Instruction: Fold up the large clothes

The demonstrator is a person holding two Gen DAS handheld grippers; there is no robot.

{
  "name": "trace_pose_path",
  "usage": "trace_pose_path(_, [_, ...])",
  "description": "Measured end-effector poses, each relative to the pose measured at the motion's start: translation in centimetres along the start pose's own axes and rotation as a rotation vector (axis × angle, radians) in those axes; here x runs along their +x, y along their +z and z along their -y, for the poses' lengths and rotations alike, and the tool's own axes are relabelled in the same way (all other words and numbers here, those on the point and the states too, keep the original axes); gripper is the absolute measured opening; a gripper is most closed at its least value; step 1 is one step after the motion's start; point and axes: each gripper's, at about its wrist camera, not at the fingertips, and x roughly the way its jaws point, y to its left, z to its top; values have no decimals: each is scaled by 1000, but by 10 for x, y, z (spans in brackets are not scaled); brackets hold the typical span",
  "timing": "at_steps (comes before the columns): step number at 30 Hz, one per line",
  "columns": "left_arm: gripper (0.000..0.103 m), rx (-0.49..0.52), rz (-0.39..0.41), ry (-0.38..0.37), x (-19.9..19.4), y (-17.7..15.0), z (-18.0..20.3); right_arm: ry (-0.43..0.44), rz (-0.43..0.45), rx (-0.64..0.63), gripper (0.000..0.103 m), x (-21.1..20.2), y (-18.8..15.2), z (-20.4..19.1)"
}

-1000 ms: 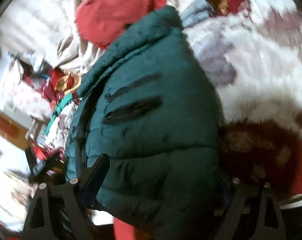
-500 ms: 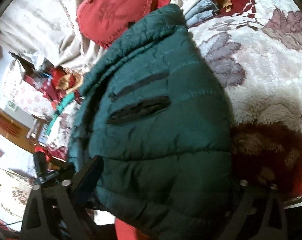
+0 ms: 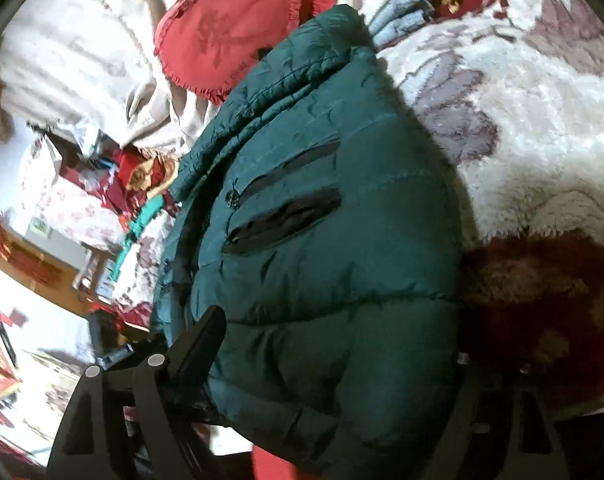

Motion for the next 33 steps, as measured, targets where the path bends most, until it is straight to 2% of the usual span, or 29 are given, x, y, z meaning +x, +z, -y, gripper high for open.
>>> trace_pose_path(2, [45,7,44,-20,-8,0,3,-33,-3,-45,81,0,-1,-8])
trace_pose_path(3, [24,18,60,-16,-11,0,4,-21,8,-73,70,-3,-3,-14])
trace_pose_path(4, [16,42,77,-13,-16,0,8,-10,29,-100,57,-8,-3,-19])
trace_pose_path(7, [16,98,103,4,-19,-1,17,-14,111,-184,39,-24,-4,-34])
trace_pose_path(9, [16,94,92,19,-14,0,17,-28,112,-188,38,-21,-4,-35])
trace_pose_path(11, [22,63,69,32,-8,2,11,-70,69,-166,38,-11,-4,-28])
trace_pose_path(12, [30,55,56,33,-4,3,12,-91,43,-146,39,-4,-3,-23])
trace_pose_path(13, [36,48,45,30,-2,2,9,-97,18,-121,39,1,-3,-18])
trace_pose_path(15, [36,40,38,36,0,2,10,-75,-13,-73,39,7,-2,-10])
trace_pose_path(16, [36,44,47,34,-2,3,11,-64,-9,-76,39,4,-1,-10])
trace_pose_path(17, [29,59,68,27,-7,2,15,-41,3,-92,39,1,-1,-14])
trace_pose_path(18, [14,78,86,30,-12,2,19,-38,29,-121,33,-5,-1,-20])
trace_pose_path(19, [13,99,107,22,-19,1,24,-33,54,-151,23,-11,-1,-25])
trace_pose_path(20, [12,113,138,8,-28,0,28,-23,80,-171,20,-18,-2,-30])
trace_pose_path(22, [12,115,184,-23,-45,-3,31,-25,162,-204,18,-35,-3,-39])
trace_pose_path(24, [12,100,214,-58,-60,-10,30,-53,194,-207,17,-45,-6,-45])
trace_pose_path(29, [12,27,267,-110,-89,-28,20,-29,222,-239,17,-69,-19,-58])
trace_pose_path(33, [12,3,314,-135,-112,-34,23,-29,200,-277,17,-86,-30,-71])
